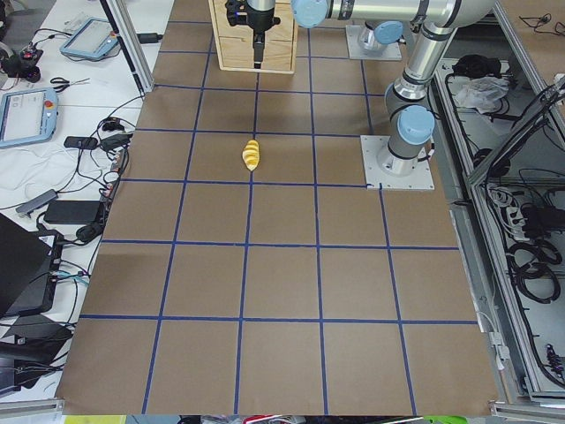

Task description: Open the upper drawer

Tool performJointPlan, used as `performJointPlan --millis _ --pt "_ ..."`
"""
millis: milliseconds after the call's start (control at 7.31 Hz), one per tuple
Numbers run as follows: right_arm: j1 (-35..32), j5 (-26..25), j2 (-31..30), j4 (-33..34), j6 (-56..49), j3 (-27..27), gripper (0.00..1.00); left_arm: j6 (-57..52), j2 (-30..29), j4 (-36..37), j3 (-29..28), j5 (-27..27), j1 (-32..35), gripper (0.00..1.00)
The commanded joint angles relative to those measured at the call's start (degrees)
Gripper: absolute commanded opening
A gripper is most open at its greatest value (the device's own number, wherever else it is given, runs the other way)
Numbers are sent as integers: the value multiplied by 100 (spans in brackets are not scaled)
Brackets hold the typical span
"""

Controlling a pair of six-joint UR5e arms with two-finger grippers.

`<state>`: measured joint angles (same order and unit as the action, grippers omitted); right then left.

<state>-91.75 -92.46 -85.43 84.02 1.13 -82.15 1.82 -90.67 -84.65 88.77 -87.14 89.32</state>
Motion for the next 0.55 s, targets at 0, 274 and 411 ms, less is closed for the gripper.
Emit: performJointPlan --millis 0,274,411 --pt "0 0 0 0 -8 6 100 405 -213 193 9 109 295 100" --pt "0 0 0 0 1 6 100 984 -451 676 26 679 568 100" --pt "8 0 0 0 -8 -3 100 1091 -556 913 35 890 682 100"
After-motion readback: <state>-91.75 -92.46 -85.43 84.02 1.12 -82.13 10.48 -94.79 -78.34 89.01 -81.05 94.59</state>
